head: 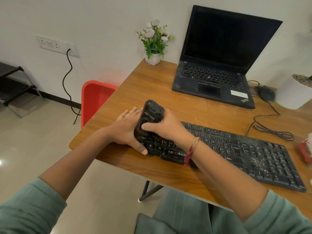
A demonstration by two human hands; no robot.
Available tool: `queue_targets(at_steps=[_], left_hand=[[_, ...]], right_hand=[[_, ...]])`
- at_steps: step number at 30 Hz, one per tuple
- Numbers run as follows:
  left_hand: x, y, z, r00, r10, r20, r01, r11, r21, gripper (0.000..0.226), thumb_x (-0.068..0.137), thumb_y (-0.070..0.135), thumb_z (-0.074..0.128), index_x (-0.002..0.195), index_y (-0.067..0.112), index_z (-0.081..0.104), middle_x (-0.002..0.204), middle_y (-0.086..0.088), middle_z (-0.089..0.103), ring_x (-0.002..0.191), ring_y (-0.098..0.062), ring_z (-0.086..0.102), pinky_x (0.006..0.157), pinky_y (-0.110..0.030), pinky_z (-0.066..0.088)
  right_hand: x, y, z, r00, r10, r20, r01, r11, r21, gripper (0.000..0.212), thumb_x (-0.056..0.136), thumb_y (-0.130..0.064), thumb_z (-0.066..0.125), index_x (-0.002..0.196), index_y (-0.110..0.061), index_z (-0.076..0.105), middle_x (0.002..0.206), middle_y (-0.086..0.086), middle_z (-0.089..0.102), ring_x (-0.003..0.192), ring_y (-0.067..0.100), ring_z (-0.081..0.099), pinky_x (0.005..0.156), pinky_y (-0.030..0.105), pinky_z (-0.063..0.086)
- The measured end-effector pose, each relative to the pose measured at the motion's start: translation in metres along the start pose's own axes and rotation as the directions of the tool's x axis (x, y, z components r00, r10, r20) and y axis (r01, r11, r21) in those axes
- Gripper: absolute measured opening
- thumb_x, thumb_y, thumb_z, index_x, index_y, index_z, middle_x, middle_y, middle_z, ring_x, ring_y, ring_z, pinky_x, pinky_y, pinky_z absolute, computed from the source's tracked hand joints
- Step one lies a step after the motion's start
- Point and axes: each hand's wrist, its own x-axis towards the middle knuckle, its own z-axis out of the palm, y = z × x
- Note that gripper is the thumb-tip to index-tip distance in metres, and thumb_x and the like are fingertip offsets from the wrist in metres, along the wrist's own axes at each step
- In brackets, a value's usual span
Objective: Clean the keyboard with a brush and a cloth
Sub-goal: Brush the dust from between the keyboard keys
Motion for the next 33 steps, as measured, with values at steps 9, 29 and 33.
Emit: queue_targets(at_steps=[9,29,33], left_hand=[[-0.001,0.001,-0.001,0.999,-0.033,0.014,0.033,0.999,-0.008,0.149,0.029,0.099,0.054,0.152,0.035,-0.002,0.163,0.005,-0.005,0.148,-0.014,-0.015,0.118,-0.040,-0.014],[-0.001,0.001,-0.001,0.999,-0.042,0.016,0.042,0.999,0.001,0.151,0.027,0.101,0.050,0.152,0.036,-0.002,0.163,0.007,-0.005,0.148,-0.013,-0.015,0.118,-0.040,-0.014],[-0.002,0.002,-0.002,0.999,-0.040,0.024,0.040,0.999,0.003,0.150,0.027,0.101,0.049,0.151,0.035,-0.003,0.163,0.007,-0.005,0.148,-0.013,-0.015,0.118,-0.040,-0.014]], right_hand=[[0.002,0.010,-0.024,0.979,0.089,-0.182,-0.087,0.996,0.019,0.021,0.073,-0.026,0.075,0.084,-0.011,0.064,0.080,0.004,0.068,0.077,0.021,0.066,0.068,0.038,0.055],[0.003,0.014,-0.035,0.984,0.090,-0.155,-0.093,0.996,-0.010,0.023,0.071,-0.016,0.076,0.077,-0.019,0.054,0.076,-0.003,0.059,0.064,0.012,0.055,0.055,0.024,0.049],[-0.004,0.016,-0.022,0.998,0.055,-0.043,-0.054,0.998,0.010,0.026,0.070,-0.019,0.077,0.089,-0.011,0.062,0.080,0.000,0.064,0.069,0.014,0.058,0.058,0.026,0.048]])
